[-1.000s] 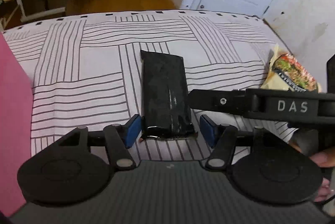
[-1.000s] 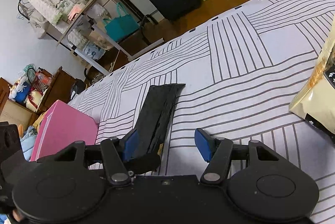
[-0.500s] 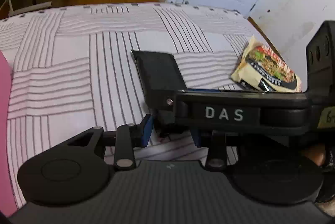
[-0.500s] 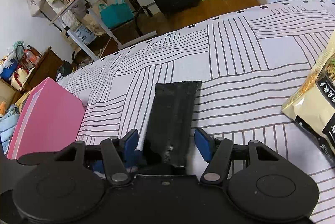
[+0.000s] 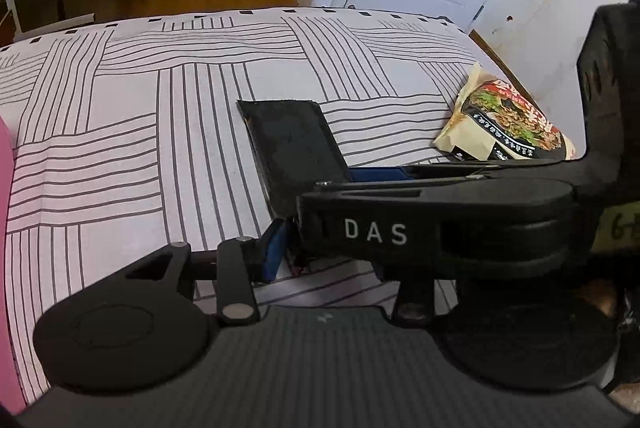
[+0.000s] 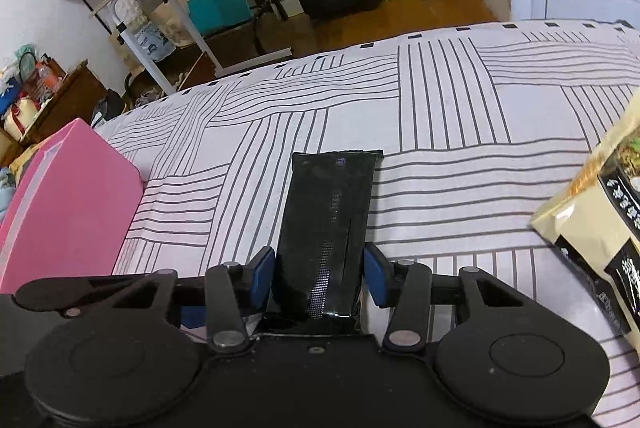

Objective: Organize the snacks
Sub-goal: 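Lift the black bar with the right tool and carry it over the pink box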

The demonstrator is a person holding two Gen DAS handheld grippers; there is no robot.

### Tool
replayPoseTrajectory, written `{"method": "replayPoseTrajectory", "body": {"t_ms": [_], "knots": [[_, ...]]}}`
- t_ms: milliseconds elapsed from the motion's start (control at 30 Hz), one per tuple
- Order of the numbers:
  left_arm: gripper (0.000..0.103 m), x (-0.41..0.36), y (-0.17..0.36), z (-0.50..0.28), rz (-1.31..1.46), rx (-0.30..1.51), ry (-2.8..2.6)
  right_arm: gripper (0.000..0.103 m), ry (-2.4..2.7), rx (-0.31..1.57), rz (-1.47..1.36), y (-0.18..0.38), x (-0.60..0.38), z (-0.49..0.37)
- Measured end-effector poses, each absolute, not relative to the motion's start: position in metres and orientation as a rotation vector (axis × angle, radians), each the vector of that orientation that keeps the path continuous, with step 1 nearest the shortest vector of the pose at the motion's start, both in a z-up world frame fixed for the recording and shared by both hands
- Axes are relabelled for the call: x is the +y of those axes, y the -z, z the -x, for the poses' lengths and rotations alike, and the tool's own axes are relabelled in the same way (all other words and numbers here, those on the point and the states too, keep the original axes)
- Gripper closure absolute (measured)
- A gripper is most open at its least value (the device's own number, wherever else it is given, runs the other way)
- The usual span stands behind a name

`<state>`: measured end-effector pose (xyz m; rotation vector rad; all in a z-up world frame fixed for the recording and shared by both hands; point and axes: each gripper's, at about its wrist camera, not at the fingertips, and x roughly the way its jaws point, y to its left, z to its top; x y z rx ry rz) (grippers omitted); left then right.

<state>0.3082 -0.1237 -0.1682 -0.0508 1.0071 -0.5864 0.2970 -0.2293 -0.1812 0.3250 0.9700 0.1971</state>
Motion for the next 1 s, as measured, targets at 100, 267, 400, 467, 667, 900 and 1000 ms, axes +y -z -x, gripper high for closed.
{"method": "replayPoseTrajectory", "body": {"t_ms": [100, 267, 400, 467, 667, 900, 1000], "knots": [[0.062, -0.125, 0.166, -0.306, 0.043, 1.011, 0.588, 0.05, -0.184, 0.984, -0.334, 0.18, -0.228, -0.295], [0.06, -0.125, 0.161, -0.302, 0.063, 1.047, 0.608, 0.05, -0.174, 1.034, -0.339, 0.173, -0.23, -0.291], [0.06, -0.125, 0.155, -0.296, 0.074, 1.092, 0.634, 0.05, -0.162, 1.063, -0.338, 0.168, -0.232, -0.276], [0.06, -0.129, 0.152, -0.289, 0.056, 1.116, 0.645, 0.05, -0.163, 1.069, -0.339, 0.165, -0.233, -0.267], [0.06, -0.133, 0.133, -0.265, 0.013, 1.117, 0.641, 0.05, -0.171, 1.068, -0.323, 0.147, -0.23, -0.249], [0.06, -0.118, 0.105, -0.231, -0.002, 1.106, 0.611, 0.052, -0.2, 1.035, -0.321, 0.12, -0.216, -0.221], [0.06, -0.107, 0.093, -0.215, 0.003, 1.089, 0.603, 0.052, -0.214, 1.011, -0.307, 0.108, -0.206, -0.206]]}}
